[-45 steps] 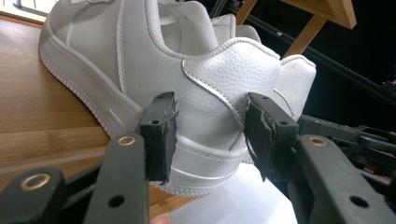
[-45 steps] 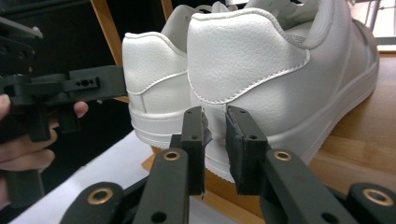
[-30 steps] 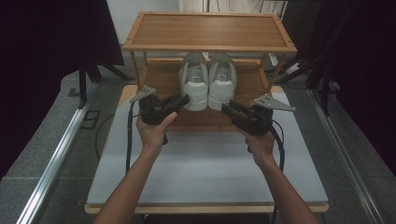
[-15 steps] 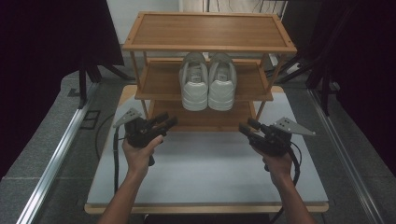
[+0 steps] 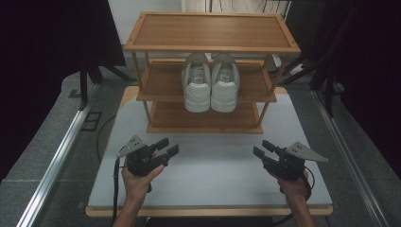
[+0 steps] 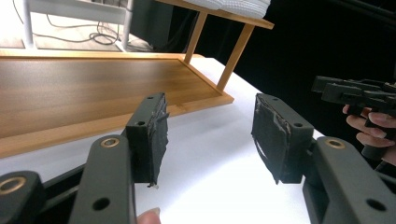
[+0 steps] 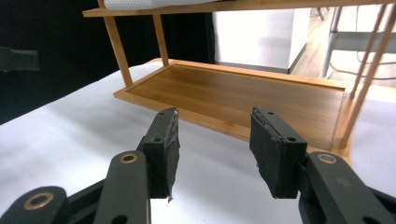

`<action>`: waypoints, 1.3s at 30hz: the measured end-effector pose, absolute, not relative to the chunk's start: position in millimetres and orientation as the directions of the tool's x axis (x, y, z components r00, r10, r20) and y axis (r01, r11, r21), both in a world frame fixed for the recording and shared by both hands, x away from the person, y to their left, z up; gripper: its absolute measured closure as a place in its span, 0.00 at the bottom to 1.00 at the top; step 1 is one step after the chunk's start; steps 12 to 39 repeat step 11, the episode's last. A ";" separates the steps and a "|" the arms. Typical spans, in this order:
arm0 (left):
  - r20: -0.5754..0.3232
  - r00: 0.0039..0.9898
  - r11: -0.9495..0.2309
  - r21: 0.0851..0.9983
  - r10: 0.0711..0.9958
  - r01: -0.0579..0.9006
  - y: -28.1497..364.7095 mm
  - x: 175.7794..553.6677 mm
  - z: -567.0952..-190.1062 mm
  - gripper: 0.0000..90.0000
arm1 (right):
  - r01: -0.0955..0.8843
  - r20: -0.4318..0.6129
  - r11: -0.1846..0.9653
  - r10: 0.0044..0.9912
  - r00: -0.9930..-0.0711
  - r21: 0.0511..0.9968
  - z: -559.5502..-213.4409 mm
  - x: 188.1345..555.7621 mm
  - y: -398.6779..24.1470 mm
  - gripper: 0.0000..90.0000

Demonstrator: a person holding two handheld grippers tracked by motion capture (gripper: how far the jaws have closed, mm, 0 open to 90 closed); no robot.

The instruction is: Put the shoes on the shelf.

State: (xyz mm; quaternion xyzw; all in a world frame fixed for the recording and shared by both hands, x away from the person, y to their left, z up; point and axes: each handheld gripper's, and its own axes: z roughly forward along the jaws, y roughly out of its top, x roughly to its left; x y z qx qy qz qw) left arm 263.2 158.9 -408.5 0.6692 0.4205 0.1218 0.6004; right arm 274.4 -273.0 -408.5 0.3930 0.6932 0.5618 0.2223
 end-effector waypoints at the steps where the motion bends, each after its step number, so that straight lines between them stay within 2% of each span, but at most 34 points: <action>1: -0.344 0.618 0.078 0.906 0.707 0.415 158.1 262.6 -410.7 0.50 | 0.300 0.151 0.046 0.787 -0.598 0.953 -408.6 274.0 -274.5 0.58; 7: -0.342 0.628 0.062 0.904 0.699 0.423 156.3 266.0 -413.1 0.49 | 0.274 0.167 0.004 0.785 -0.596 0.962 -408.9 270.1 -276.0 0.52; 11: -0.352 0.616 0.071 0.899 0.704 0.432 160.3 265.8 -416.2 0.47 | 0.294 0.151 0.023 0.819 -0.554 0.956 -416.8 270.7 -274.3 0.41; 39: -0.352 0.616 0.071 0.899 0.704 0.432 160.3 265.8 -416.2 0.47 | 0.294 0.151 0.023 0.819 -0.554 0.956 -416.8 270.7 -274.3 0.41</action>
